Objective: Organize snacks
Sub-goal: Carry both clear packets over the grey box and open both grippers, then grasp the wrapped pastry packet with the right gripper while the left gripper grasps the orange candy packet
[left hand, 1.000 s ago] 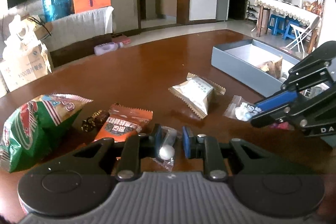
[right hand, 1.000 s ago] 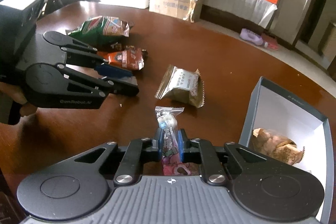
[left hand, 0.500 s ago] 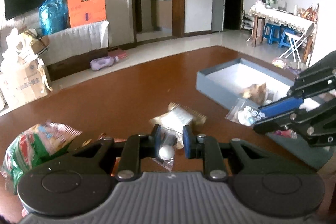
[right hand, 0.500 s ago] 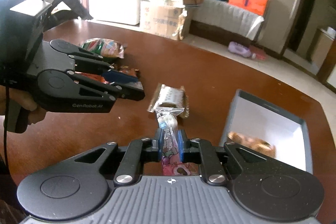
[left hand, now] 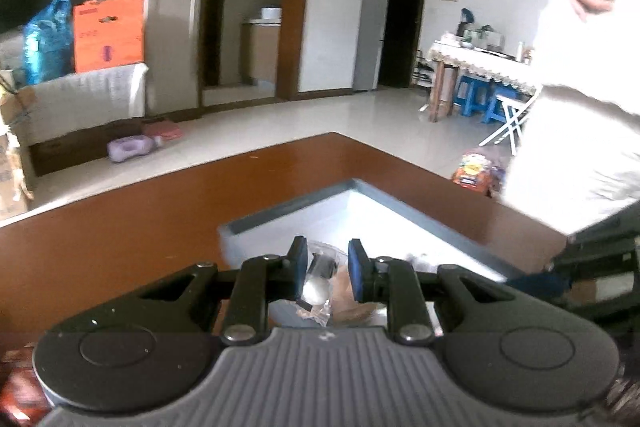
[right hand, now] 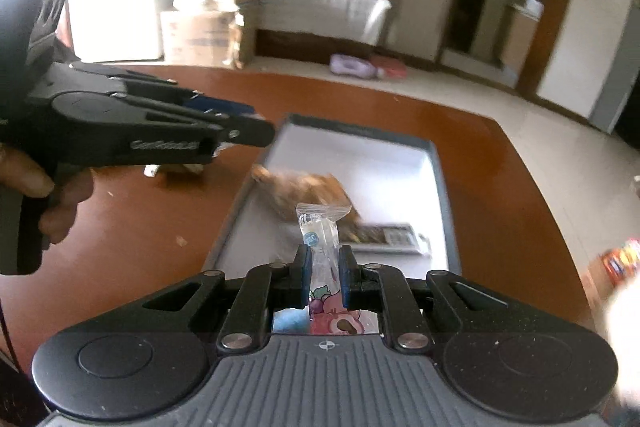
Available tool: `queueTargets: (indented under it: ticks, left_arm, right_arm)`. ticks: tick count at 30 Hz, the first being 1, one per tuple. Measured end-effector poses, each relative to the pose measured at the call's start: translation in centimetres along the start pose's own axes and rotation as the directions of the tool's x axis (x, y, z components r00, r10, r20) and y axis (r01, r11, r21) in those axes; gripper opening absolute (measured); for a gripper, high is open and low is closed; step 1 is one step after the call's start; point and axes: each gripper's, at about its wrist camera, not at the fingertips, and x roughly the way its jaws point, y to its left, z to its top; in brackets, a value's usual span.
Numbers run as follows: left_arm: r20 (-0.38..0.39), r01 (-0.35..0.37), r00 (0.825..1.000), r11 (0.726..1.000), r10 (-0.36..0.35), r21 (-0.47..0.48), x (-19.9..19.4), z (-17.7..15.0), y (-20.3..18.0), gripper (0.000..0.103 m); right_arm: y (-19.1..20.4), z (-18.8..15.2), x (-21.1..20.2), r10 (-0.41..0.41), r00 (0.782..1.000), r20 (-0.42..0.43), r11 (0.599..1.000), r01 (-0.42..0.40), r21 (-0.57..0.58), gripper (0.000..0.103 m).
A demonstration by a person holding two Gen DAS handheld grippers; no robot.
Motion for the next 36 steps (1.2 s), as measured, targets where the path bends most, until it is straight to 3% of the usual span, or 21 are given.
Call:
queueTargets:
  ticks: [7, 14, 17, 19, 21, 24, 27, 32, 36]
  left_arm:
    - [-0.016, 0.007, 1.000, 1.000, -0.007, 0.022, 4.8, 0.2, -4.0, 0.019]
    - [-0.019, -0.046, 0.999, 0.998, 0.047, 0.034, 6.1, -0.1, -5.8, 0.019]
    - [-0.027, -0.090, 0.995, 0.994, 0.092, 0.064, 5.9, -0.1, -7.0, 0.030]
    - [-0.028, -0.132, 0.990, 0.986, 0.136, 0.101, 5.9, -0.2, -7.9, 0.054]
    - [-0.015, -0.152, 0.988, 0.982, 0.155, 0.114, 5.4, -0.3, -8.5, 0.069]
    - [0.021, -0.137, 0.990, 0.987, 0.136, 0.087, 4.1, 0.1, -8.6, 0.072]
    - [0.061, -0.162, 0.986, 0.984, 0.157, 0.074, 2.1, 0.5, -8.6, 0.087]
    - [0.098, -0.209, 0.975, 0.974, 0.200, 0.088, -2.7, 0.6, -6.6, 0.087]
    - [0.095, -0.282, 0.957, 0.957, 0.275, 0.066, -6.5, -0.3, -2.2, 0.087]
  right_arm:
    - [-2.0, -1.9, 0.7, -0.023, 0.999, -0.042, 0.999, 0.024, 0.022, 0.016]
    - [-2.7, -2.3, 1.5, -0.030, 0.997, -0.065, 0.998, 0.033, 0.045, 0.016]
    - [-2.5, -2.4, 1.8, -0.036, 0.997, -0.073, 0.998, 0.040, 0.052, 0.020]
    - [-2.4, -2.3, 1.8, -0.047, 0.996, -0.072, 0.997, 0.052, 0.060, 0.033]
    - [-2.2, -2.3, 1.6, -0.062, 0.996, -0.060, 0.996, 0.065, 0.057, 0.047]
    - [-1.7, -2.1, 1.3, -0.074, 0.996, -0.048, 0.996, 0.077, 0.048, 0.055]
    - [-1.2, -2.0, 0.6, -0.096, 0.995, -0.020, 0.995, 0.097, 0.037, 0.063]
    - [-0.9, -1.1, -0.7, -0.127, 0.990, 0.057, 0.990, 0.123, 0.072, 0.067]
    - [-0.3, 0.2, -1.3, -0.114, 0.985, 0.126, 0.987, 0.099, 0.124, 0.068]
